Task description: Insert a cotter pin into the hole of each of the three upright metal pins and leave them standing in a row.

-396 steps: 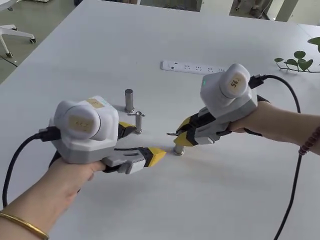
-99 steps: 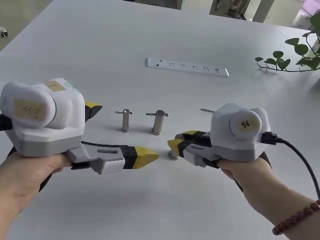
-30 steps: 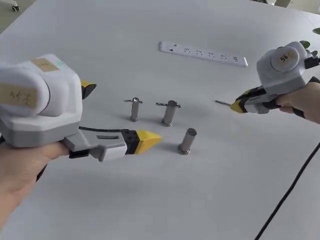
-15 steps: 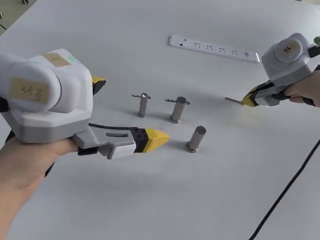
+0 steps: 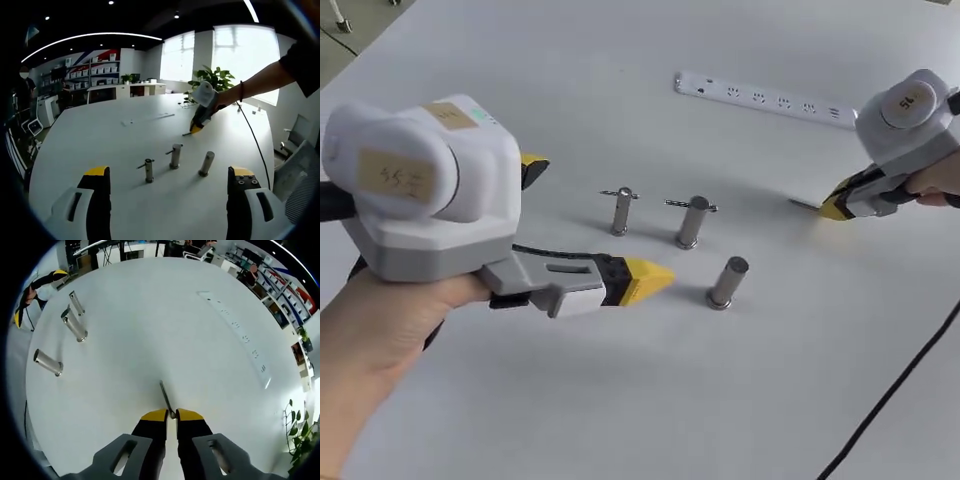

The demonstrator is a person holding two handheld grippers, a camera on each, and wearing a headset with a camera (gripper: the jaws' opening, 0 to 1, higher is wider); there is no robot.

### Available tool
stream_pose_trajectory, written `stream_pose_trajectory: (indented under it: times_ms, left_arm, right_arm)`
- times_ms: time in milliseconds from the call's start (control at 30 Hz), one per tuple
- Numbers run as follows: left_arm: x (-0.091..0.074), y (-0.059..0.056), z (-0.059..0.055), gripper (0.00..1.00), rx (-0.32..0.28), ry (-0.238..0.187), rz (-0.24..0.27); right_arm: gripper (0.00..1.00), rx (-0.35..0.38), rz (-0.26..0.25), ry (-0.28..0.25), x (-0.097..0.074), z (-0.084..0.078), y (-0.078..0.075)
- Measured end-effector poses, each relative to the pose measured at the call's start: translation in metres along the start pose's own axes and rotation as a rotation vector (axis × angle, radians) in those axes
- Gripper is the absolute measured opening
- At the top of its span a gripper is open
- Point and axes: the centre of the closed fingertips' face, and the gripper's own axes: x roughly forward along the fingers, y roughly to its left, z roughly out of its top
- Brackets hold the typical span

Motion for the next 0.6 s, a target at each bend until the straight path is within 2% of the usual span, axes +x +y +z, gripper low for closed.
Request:
stream_pose_trajectory:
  times_ms: [167,300,600]
  left_arm:
    - [-0.0001,-0.0002,0.0007,0.97,0.0,-0.001,0.001]
    - [-0.0003,-0.0004,0.0009,0.96,-0.002,-0.001,-0.001]
    - [0.0001,-0.0052,0.0008,0.96,0.003,0.001,-0.018]
  right_arm:
    - [0.0,-0.018,0.023,0.003,-0.0004,0.0015,0.0013]
    - [0.0,-0.002,0.05,0.002,-0.0016,0.001,0.0046]
    - [0.0,-0.013,0.058,0.016,-0.0019,0.0002,0.0059]
